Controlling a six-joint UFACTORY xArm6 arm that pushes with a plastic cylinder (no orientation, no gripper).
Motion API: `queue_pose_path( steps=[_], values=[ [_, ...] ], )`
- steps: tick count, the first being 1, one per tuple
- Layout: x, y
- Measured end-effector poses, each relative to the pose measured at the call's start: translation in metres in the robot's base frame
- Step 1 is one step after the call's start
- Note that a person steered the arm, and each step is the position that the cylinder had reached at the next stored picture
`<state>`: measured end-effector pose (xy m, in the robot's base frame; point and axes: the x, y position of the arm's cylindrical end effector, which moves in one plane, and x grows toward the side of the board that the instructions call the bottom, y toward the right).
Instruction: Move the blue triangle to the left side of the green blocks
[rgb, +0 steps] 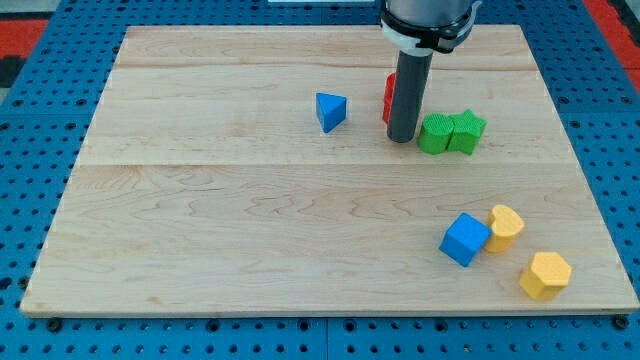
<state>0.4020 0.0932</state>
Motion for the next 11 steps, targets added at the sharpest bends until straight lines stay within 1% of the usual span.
queue_pose_path(
  steps=[1, 3, 4, 5, 6, 7, 8, 9, 10, 11],
  values=[
    [-0.003, 0.006],
    [-0.059, -0.065],
    [-0.068, -0.105],
    [-0.036, -0.128],
    [0.01, -0.13],
    [-0.015, -0.168],
    [-0.047, -0.22],
    [-0.022, -0.245],
    [0.012, -0.21],
    [0.029, -0.182]
  ],
)
